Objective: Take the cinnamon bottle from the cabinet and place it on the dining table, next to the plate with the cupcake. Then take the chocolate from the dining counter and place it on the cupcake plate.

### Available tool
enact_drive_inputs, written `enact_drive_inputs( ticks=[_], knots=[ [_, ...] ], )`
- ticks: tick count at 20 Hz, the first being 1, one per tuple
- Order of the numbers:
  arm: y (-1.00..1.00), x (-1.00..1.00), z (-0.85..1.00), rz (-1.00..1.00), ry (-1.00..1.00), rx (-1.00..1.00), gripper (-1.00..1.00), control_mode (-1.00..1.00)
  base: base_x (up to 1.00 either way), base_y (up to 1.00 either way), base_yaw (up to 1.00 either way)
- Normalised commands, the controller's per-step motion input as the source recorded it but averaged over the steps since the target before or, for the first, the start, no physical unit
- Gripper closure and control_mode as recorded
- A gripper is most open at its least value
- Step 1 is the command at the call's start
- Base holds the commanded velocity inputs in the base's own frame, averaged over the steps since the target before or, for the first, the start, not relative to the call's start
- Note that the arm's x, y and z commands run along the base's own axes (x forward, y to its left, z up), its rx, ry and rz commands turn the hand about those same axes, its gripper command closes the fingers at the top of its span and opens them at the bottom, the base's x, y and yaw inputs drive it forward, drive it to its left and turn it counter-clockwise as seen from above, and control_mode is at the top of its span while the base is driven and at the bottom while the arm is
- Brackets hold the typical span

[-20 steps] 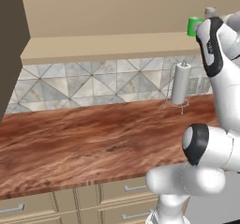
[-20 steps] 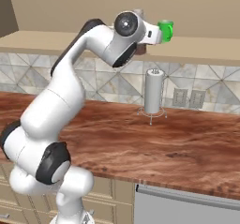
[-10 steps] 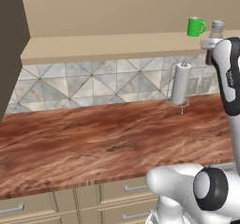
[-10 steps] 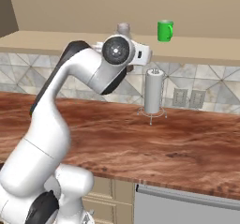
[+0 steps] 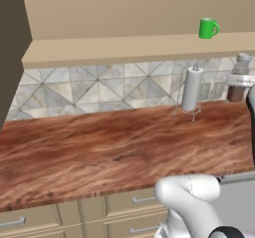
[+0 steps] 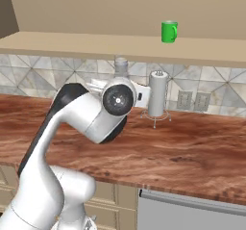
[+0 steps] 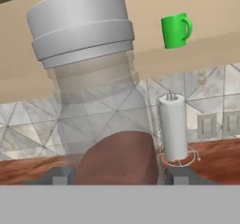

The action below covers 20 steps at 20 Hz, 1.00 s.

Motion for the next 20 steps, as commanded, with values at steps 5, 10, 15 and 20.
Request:
enact_drive_inputs(
  ticks=[5,10,15,20],
  knots=[
    [0.17,-0.45,-1.00,0.18,0.00,0.08,1.00,-1.00,0.00,0.00,0.00],
    [0.20,-0.11,-0.46,0.12,0.00,0.00,1.00,1.00,-0.20,0.08,0.12],
    [0.00,0.00,0.00,0.00,0.00,0.00,1.00,1.00,-0.78,0.20,0.69],
    [0.00,0.00,0.00,0.00,0.00,0.00,1.00,1.00,-0.57,0.15,0.84]
  ],
)
